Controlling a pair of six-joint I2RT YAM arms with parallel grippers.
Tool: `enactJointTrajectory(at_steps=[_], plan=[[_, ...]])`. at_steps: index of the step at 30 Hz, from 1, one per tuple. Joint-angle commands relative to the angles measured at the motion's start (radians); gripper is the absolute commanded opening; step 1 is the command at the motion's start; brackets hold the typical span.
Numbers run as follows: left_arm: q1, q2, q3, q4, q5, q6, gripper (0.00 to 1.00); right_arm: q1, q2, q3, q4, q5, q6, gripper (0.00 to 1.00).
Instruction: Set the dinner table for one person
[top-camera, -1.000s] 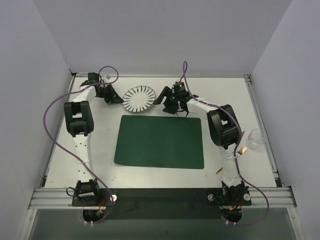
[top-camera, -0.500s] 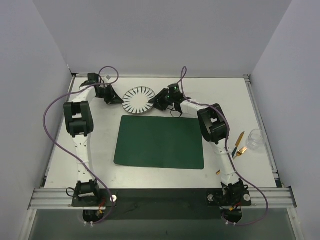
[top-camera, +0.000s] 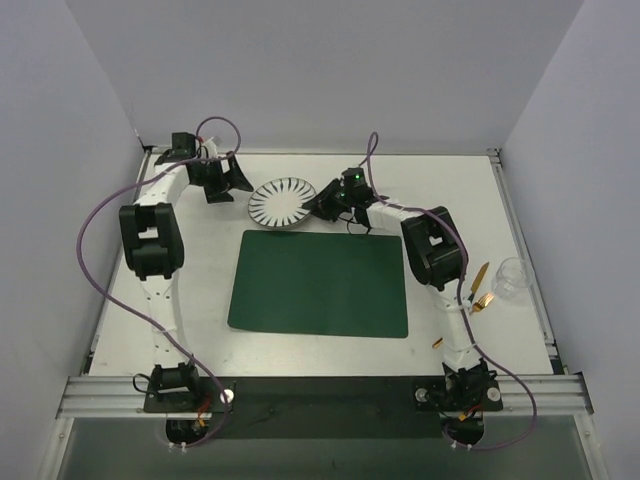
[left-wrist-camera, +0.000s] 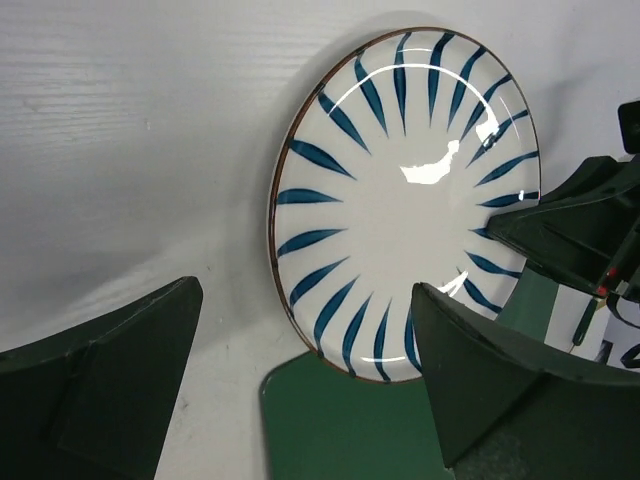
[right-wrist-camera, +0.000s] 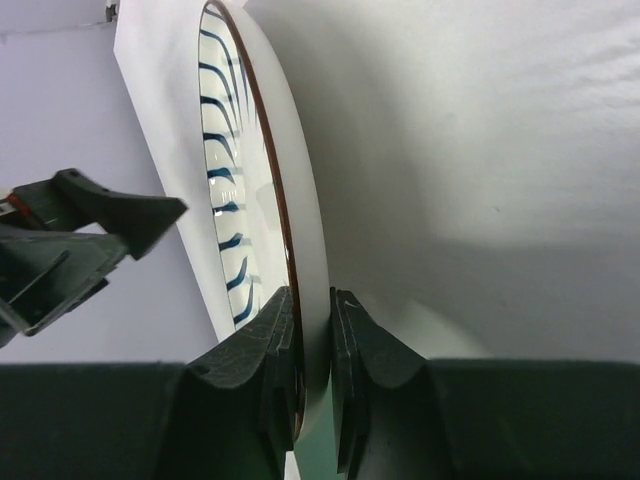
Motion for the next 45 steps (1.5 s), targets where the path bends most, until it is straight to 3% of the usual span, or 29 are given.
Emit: enactJointTrajectory(at_steps=[1, 6, 10, 19, 25, 36, 45], plan=[[0.026, -0.140, -0.022, -0.032, -0.081, 0.089, 0.97, -0.029, -0.157, -0.057, 0.047, -0.040, 0.001, 0.00], [0.053, -0.250, -0.103, -0.087, -0.077, 0.196, 0.97, -0.035, -0.285, -0.145, 0.064, -0.048, -0.032, 0.00], [0.050, -0.368, -0.232, -0.142, -0.075, 0.363, 0.97, -0.038, -0.378, -0.211, 0.067, -0.084, -0.065, 0.00], [0.053, -0.456, -0.462, -0.205, -0.063, 0.485, 0.97, -0.019, -0.608, -0.451, 0.044, -0.227, -0.149, 0.00], [0.053, -0.514, -0.557, -0.218, -0.054, 0.520, 0.97, 0.056, -0.731, -0.565, -0.236, -0.180, -0.385, 0.00], [0.050, -0.582, -0.630, -0.211, -0.037, 0.522, 0.97, 0.035, -0.736, -0.814, -0.152, -0.219, -0.402, 0.00], [0.050, -0.609, -0.651, -0.222, -0.037, 0.532, 0.97, -0.028, -0.742, -0.802, -0.255, -0.100, -0.563, 0.00]])
